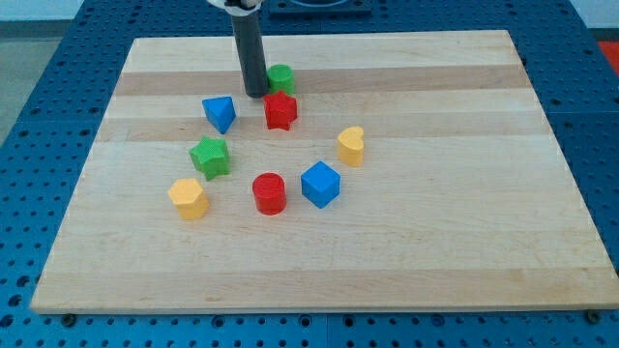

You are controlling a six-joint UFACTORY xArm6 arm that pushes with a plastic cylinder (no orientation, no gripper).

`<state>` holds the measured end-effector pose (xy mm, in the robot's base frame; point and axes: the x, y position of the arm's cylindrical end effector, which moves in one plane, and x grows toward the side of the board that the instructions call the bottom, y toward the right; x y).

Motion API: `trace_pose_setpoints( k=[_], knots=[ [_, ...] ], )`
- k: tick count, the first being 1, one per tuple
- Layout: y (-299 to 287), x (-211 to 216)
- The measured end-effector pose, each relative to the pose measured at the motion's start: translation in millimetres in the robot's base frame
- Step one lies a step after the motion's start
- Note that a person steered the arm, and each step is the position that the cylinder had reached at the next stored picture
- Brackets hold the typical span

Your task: Place the red star and the blue triangle parallel to each other

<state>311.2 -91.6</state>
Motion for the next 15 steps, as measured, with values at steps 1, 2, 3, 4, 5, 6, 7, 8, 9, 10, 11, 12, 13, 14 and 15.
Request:
trace_pose_setpoints(
  k=[1, 2, 3, 4, 5, 6, 7, 8, 9, 10, 11, 12, 13, 14, 15],
  knots=[
    [0.0, 0.1],
    [0.0, 24.8],
    [0.0, 48.5],
    [-0.4, 48.5],
    [-0.7, 58.3],
    [-4.8, 67.7],
    [-4.5, 70.6],
    [22.8, 71.3],
    [51.4, 69.4],
    [86.0, 67.7],
    [115.4, 67.6],
    [115.5, 67.6],
    [72.5, 67.6],
    [2.5, 68.9],
    [-46.1, 68.9]
  ],
)
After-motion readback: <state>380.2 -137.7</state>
